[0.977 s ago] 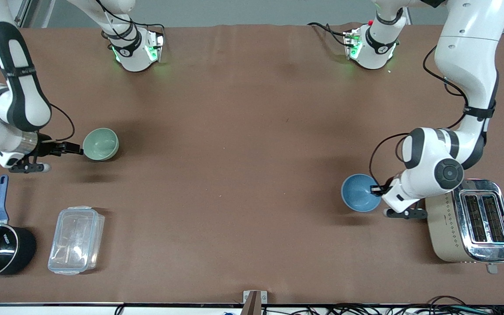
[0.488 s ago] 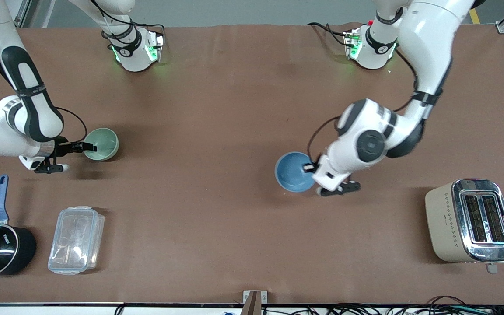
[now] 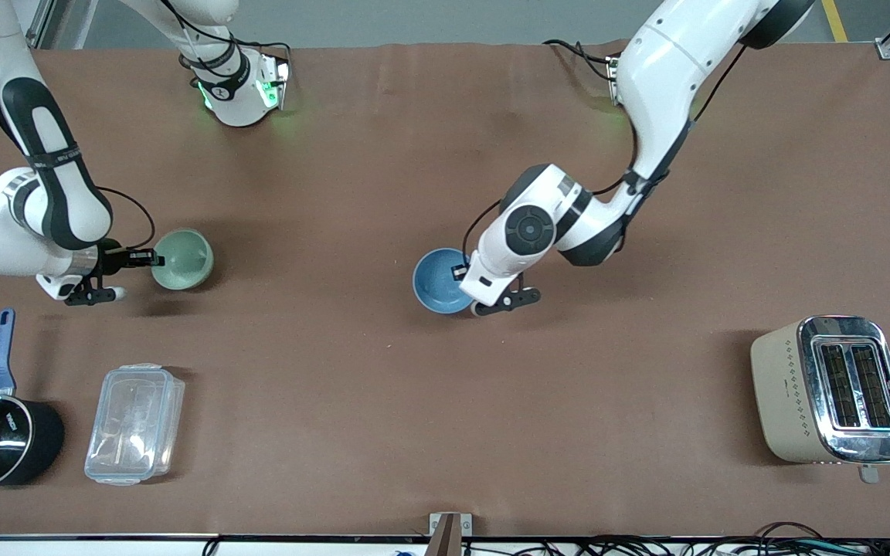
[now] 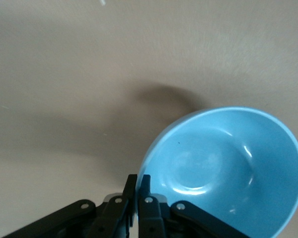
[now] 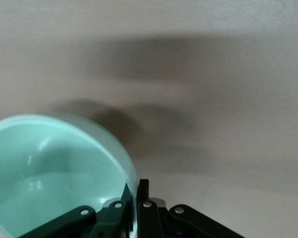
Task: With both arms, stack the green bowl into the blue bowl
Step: 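Slide the blue bowl to the table center with the left gripper, then lift the green bowl over the blue bowl while the left gripper withdraws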
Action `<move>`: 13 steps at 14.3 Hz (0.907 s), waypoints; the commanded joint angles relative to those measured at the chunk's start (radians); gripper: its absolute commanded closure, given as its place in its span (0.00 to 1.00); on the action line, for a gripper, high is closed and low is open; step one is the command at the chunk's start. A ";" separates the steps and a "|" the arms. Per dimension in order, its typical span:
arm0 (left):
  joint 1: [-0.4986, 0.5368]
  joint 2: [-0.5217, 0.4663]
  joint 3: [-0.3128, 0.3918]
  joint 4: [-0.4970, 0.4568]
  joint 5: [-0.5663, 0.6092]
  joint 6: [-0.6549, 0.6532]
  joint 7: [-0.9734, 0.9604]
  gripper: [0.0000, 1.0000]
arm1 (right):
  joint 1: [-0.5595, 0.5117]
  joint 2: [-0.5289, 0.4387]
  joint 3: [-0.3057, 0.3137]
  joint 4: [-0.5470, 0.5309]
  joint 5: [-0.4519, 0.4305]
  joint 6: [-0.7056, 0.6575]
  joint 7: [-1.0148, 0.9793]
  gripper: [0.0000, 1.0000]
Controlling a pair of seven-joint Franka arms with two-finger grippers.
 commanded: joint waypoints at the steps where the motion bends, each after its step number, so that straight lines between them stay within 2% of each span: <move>1: -0.017 0.013 0.008 0.030 -0.001 -0.006 -0.039 1.00 | 0.059 -0.107 0.005 0.011 0.048 -0.117 0.070 0.99; 3: -0.040 0.019 0.008 0.030 -0.001 -0.006 -0.060 0.99 | 0.134 -0.168 0.003 0.038 0.050 -0.168 0.183 0.99; 5: -0.040 0.025 0.009 0.033 -0.001 -0.006 -0.062 0.89 | 0.200 -0.195 0.005 0.090 0.050 -0.256 0.289 0.98; 6: -0.038 0.025 0.009 0.033 -0.001 -0.006 -0.061 0.76 | 0.246 -0.196 0.005 0.141 0.050 -0.328 0.375 0.98; 7: -0.037 0.022 0.015 0.036 0.000 -0.006 -0.057 0.50 | 0.286 -0.199 0.006 0.199 0.050 -0.390 0.443 0.98; 10: -0.022 -0.022 0.046 0.072 0.044 -0.020 -0.057 0.00 | 0.436 -0.193 0.005 0.418 0.056 -0.548 0.692 0.98; 13: 0.062 -0.131 0.066 0.098 0.144 -0.099 -0.045 0.00 | 0.623 -0.190 0.003 0.514 0.059 -0.539 0.788 0.98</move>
